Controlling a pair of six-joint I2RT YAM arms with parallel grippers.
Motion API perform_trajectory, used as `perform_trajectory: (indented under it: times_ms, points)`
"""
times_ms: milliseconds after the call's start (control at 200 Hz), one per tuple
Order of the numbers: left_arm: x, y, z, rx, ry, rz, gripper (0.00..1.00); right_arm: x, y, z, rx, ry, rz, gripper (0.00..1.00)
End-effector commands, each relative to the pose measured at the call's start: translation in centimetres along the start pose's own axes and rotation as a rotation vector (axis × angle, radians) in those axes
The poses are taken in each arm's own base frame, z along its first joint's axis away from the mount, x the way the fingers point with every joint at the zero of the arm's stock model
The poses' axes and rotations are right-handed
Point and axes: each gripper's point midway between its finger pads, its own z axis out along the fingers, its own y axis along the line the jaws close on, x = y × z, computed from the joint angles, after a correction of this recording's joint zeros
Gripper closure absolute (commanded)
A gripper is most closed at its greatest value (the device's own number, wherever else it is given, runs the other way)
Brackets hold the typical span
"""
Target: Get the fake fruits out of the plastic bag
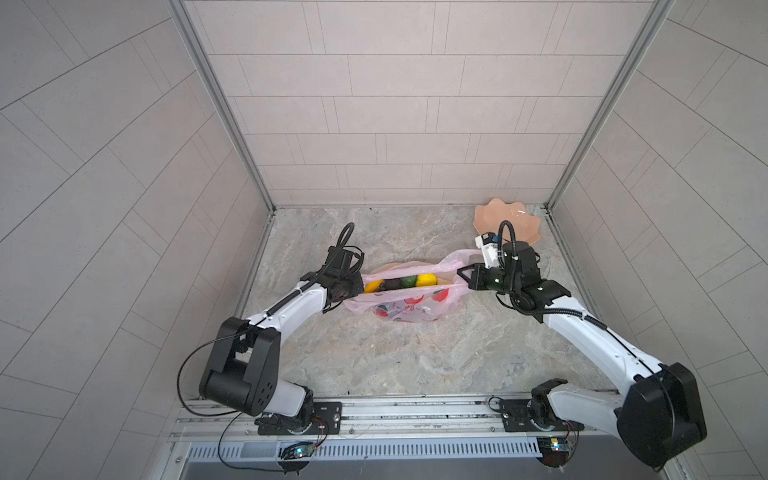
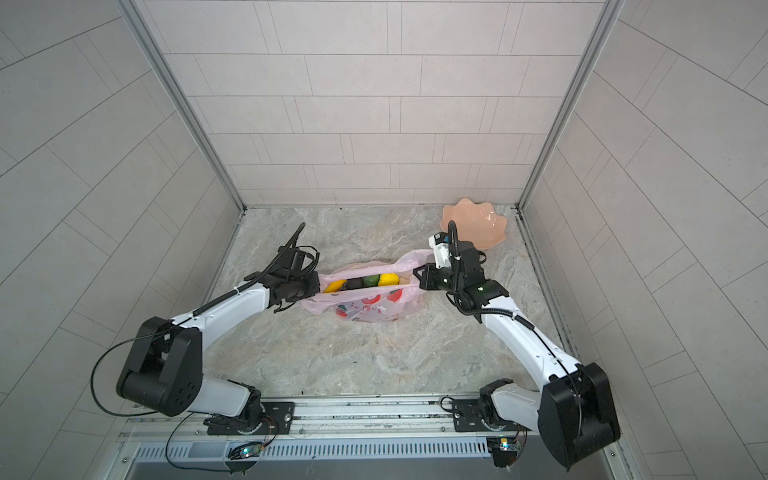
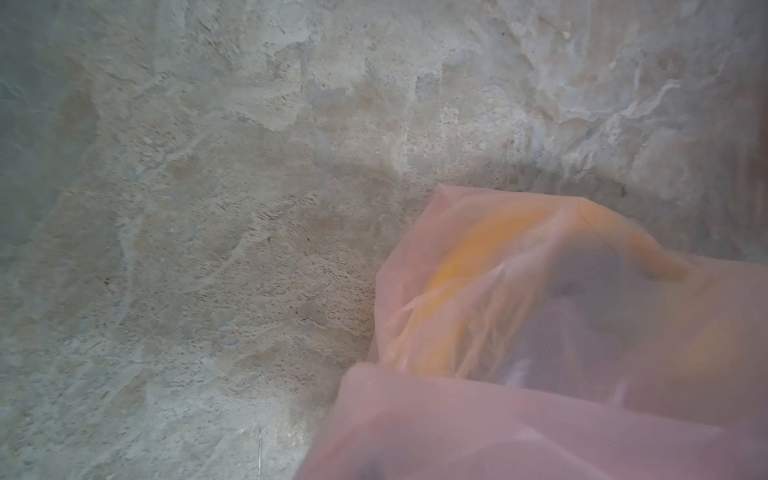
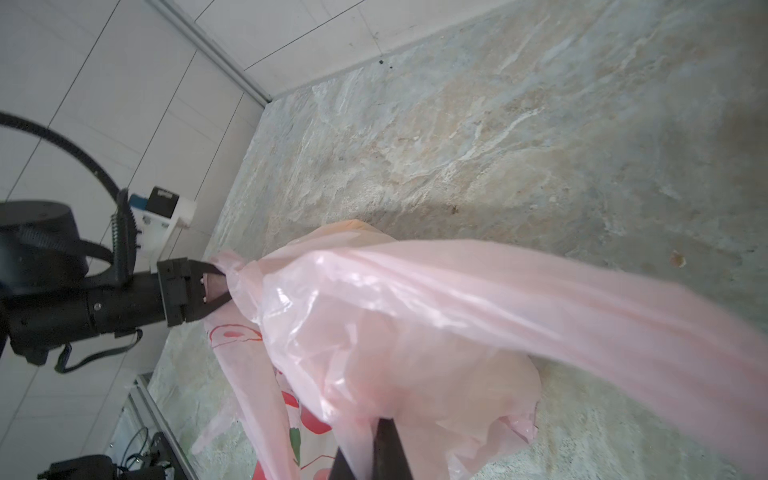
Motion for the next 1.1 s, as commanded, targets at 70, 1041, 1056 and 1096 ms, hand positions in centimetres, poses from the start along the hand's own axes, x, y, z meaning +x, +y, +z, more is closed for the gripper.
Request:
perform_trajectory:
  times_ms: [70, 1041, 1056, 1096]
  points:
    - [-2.0, -1.5, -3.1, 0.135, -0.141, -0.033, 1.0, 0.3, -2.6, 2.7, 0.052, 0.047, 0.126, 1.0]
    - [0.4, -2.2, -5.5, 0.211, -0.104, -0.043, 0.91, -1.8, 0.7, 6.2, -0.12, 0.014, 0.163, 1.0]
    - [0.7, -1.9, -5.4, 0.188, -0.091, -0.042, 0.89, -1.5, 0.6, 6.2, -0.111, 0.019, 0.157, 1.0]
    - [1.4, -0.9, -5.5, 0.114, -0.059, -0.051, 0.79, -0.6, 0.7, 6.2, -0.088, 0.036, 0.124, 1.0]
